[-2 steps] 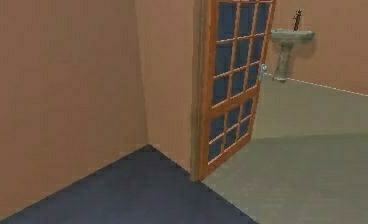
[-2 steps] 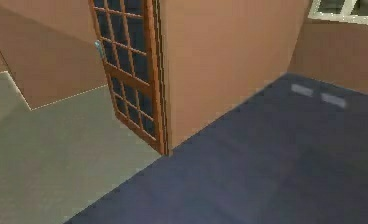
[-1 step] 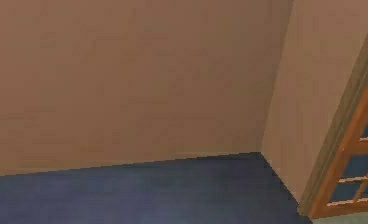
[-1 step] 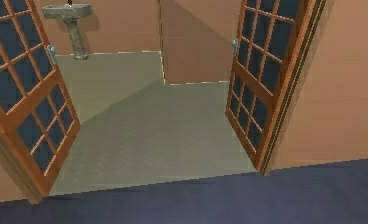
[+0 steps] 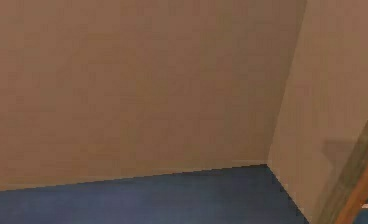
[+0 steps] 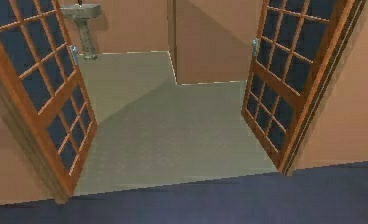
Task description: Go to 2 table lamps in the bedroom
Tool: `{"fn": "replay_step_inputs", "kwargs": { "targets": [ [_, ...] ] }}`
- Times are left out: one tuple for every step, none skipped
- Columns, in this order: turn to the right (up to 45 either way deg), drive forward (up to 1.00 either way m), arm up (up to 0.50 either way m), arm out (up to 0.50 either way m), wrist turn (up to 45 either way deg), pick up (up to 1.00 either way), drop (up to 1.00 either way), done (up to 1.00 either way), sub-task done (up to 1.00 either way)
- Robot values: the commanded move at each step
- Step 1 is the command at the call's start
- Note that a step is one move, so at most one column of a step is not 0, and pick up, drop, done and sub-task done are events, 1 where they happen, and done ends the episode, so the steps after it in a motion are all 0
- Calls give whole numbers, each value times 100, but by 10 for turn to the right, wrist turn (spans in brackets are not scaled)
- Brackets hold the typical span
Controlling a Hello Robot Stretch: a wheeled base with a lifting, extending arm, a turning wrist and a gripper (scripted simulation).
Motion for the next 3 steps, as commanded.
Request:
{"fn": "replay_step_inputs", "kwargs": {
  "targets": [
    [-450,0,0,0,0,0,0,0,0],
    [-30,0,0,0,0,0,0,0,0],
    [0,50,0,0,0,0,0,0,0]
  ]
}}
